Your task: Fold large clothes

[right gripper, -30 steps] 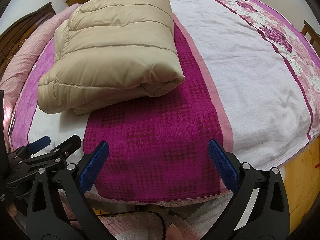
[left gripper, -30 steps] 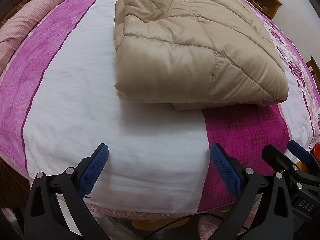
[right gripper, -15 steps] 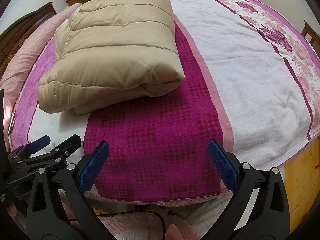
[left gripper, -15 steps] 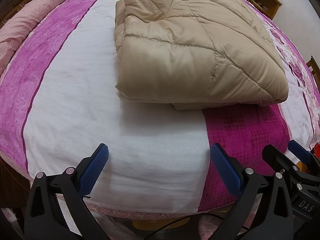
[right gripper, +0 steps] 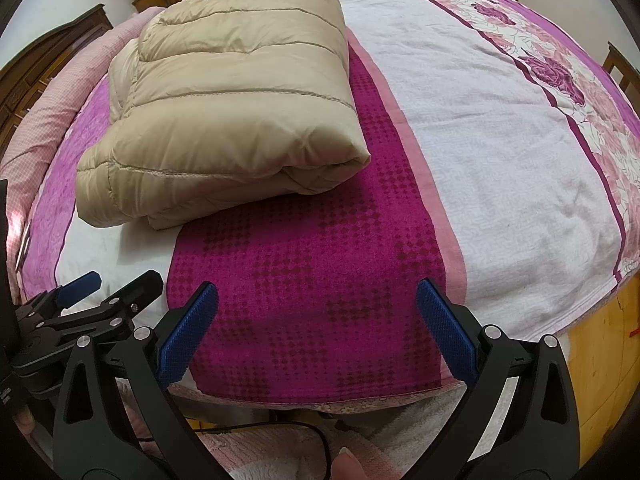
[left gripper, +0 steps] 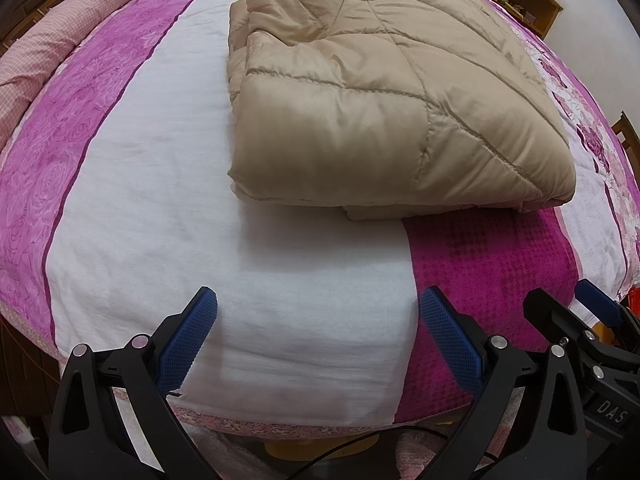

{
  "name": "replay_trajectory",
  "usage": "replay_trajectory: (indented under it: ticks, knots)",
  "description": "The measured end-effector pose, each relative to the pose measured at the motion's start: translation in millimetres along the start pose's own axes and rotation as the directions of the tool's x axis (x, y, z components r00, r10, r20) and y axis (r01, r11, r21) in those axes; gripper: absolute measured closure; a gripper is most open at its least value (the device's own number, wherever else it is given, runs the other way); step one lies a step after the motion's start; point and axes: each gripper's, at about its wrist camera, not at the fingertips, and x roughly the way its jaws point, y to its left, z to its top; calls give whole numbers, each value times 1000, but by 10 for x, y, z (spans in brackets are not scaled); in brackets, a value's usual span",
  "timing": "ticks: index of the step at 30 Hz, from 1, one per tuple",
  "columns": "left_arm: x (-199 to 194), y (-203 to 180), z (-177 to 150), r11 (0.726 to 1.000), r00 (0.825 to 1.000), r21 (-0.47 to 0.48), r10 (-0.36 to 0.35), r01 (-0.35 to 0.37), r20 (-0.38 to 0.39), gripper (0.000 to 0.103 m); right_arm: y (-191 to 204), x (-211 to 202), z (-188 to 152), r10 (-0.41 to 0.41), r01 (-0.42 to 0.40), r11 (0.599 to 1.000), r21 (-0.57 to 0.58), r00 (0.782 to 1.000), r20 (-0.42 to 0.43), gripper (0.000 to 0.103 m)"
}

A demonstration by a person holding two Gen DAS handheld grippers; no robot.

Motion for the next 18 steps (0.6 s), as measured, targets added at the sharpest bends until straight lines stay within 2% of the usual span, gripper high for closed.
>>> replay_trajectory:
  ticks: [15, 18]
  knots:
    - [45, 42, 44, 1000, 1000, -5, 6, -6, -13, 6, -28, -33, 59, -7, 7, 1000, -14, 1000, 13, 5]
    - [19, 147, 91, 1000, 1000, 8, 12, -12, -1, 6, -159, -134, 125, -22, 22, 1000, -7, 998, 54, 5]
